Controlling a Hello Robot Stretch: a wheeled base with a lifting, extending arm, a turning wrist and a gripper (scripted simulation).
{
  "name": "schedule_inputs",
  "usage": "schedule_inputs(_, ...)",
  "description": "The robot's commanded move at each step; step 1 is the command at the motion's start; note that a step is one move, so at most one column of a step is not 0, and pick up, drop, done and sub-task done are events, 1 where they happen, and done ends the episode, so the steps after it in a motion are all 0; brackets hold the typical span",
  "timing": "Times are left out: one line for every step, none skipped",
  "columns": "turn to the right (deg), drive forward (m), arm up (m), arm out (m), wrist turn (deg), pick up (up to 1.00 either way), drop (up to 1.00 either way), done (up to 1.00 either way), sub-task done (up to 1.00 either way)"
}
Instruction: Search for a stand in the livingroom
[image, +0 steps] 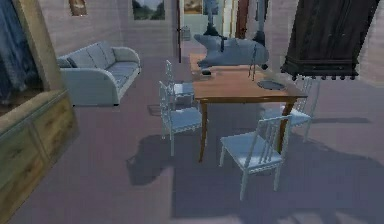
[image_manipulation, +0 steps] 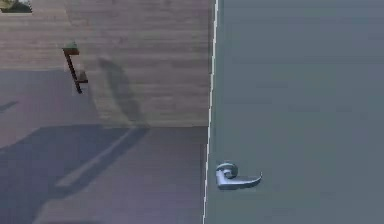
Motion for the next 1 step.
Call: schedule_inputs(39.0,0.0,0.0,0.0,0.0,0.0,0.0,0.0,0.0)
